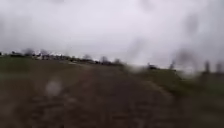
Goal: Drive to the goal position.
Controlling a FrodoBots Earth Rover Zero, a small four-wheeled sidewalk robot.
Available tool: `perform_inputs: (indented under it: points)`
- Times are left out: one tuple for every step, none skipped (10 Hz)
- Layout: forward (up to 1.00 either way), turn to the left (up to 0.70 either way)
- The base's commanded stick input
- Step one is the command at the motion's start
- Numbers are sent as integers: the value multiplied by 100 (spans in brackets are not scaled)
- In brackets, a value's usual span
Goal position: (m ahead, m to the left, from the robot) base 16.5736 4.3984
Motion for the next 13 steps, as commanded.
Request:
perform_inputs:
  points:
    - [100, 29]
    - [100, 40]
    - [100, 32]
    - [100, 24]
    - [100, 0]
    - [100, 0]
    - [100, 0]
    - [100, 0]
    - [100, 0]
    - [100, 0]
    - [100, 0]
    - [100, 0]
    - [100, 0]
